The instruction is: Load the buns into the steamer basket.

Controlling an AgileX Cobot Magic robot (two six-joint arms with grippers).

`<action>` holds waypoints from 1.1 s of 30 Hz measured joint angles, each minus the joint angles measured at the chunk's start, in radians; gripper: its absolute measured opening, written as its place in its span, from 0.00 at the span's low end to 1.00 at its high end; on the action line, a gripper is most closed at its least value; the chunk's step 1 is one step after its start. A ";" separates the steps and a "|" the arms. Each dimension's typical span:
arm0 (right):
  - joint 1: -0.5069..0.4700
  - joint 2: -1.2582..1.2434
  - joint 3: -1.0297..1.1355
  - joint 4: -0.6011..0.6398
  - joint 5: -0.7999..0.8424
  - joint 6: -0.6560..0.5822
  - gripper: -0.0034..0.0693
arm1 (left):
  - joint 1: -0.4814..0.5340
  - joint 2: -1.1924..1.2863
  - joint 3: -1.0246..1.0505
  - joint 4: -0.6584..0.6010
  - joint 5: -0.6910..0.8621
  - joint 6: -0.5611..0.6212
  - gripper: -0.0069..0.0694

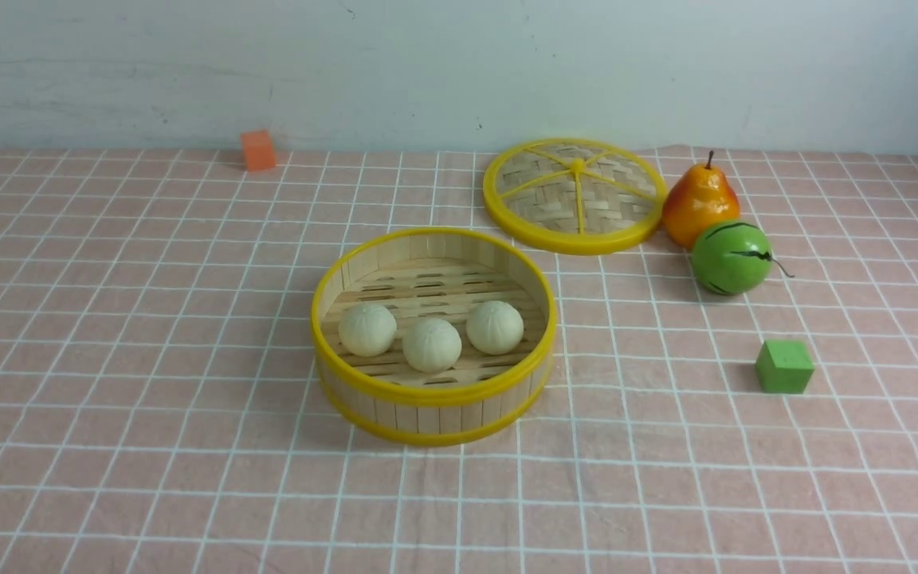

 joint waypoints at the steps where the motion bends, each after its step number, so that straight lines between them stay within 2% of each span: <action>1: 0.000 0.000 0.000 0.000 0.000 0.000 0.11 | 0.000 0.000 0.000 0.000 0.000 0.000 0.07; 33: 0.000 -0.001 0.000 0.000 0.000 0.000 0.18 | 0.000 0.000 0.000 -0.001 -0.005 0.000 0.07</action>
